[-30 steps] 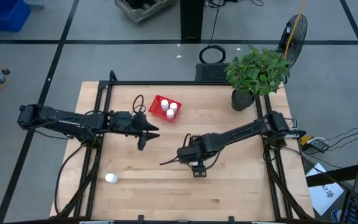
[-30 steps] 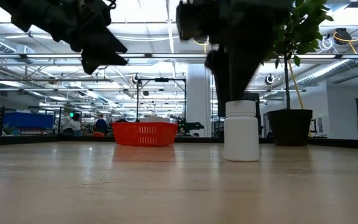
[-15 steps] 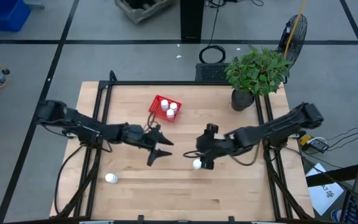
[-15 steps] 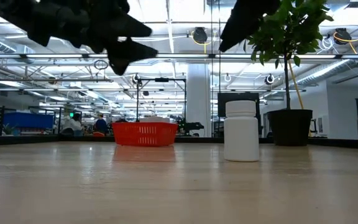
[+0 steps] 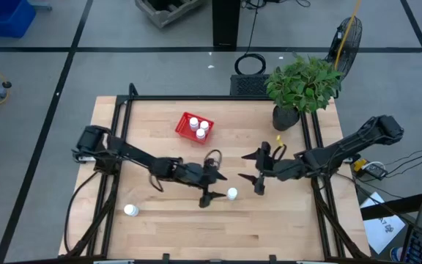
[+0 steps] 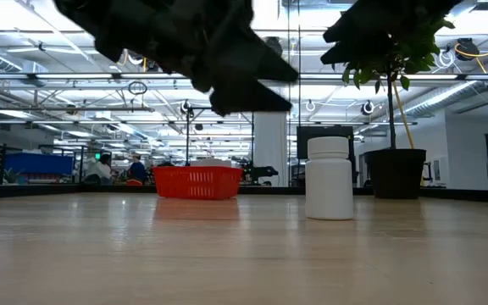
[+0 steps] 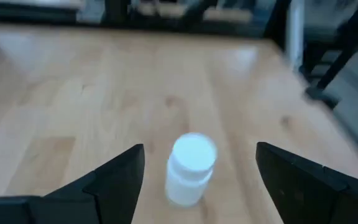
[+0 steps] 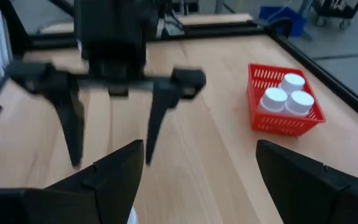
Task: Pick and place pill bottles into a basket
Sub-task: Put the white pill bottle into the orange basket
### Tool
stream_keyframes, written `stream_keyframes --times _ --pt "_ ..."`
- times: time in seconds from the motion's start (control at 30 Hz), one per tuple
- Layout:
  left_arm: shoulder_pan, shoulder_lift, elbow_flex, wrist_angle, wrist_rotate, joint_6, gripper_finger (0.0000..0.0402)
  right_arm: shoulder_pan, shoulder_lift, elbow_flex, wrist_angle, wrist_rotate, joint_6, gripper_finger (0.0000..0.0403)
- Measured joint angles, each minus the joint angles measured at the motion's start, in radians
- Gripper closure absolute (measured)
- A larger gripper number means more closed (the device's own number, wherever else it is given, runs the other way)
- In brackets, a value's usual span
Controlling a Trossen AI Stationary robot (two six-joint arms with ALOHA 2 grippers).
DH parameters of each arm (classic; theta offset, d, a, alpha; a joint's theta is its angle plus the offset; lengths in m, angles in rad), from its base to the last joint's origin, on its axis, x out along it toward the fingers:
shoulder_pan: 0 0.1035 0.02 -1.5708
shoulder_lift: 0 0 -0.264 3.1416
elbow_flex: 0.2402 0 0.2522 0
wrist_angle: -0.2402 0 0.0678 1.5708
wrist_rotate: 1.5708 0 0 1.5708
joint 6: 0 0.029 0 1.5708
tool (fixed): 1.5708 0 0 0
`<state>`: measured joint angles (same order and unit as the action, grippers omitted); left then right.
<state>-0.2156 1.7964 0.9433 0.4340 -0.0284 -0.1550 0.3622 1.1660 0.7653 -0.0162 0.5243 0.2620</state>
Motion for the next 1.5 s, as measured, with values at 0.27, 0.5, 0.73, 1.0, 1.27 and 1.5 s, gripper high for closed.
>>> stream_keyframes --times 0.27,0.5,0.73,1.0,1.27,1.5 --pt "-0.011 0.112 0.109 -0.113 -0.029 0.045 0.0087 0.000 -0.067 -0.109 0.133 0.000 -0.016 0.0099" --pt "-0.024 0.123 0.119 -0.090 -0.049 0.049 0.0087 0.000 -0.066 -0.114 0.147 0.000 -0.017 0.0099" --pt "-0.029 0.144 0.118 -0.053 -0.062 0.060 0.0087 0.000 -0.066 -0.114 0.169 0.000 -0.020 0.0099" --pt "-0.027 0.189 0.146 -0.014 -0.052 0.065 0.0087 0.000 -0.066 -0.114 0.170 0.001 -0.013 0.0099" --pt "-0.028 0.218 0.155 -0.026 -0.047 0.071 0.0087 0.000 -0.066 -0.114 0.171 0.000 -0.013 0.0099" --pt "-0.029 0.224 0.156 -0.010 -0.047 0.073 0.0089 0.000 -0.066 -0.114 0.170 0.000 -0.013 0.0099"
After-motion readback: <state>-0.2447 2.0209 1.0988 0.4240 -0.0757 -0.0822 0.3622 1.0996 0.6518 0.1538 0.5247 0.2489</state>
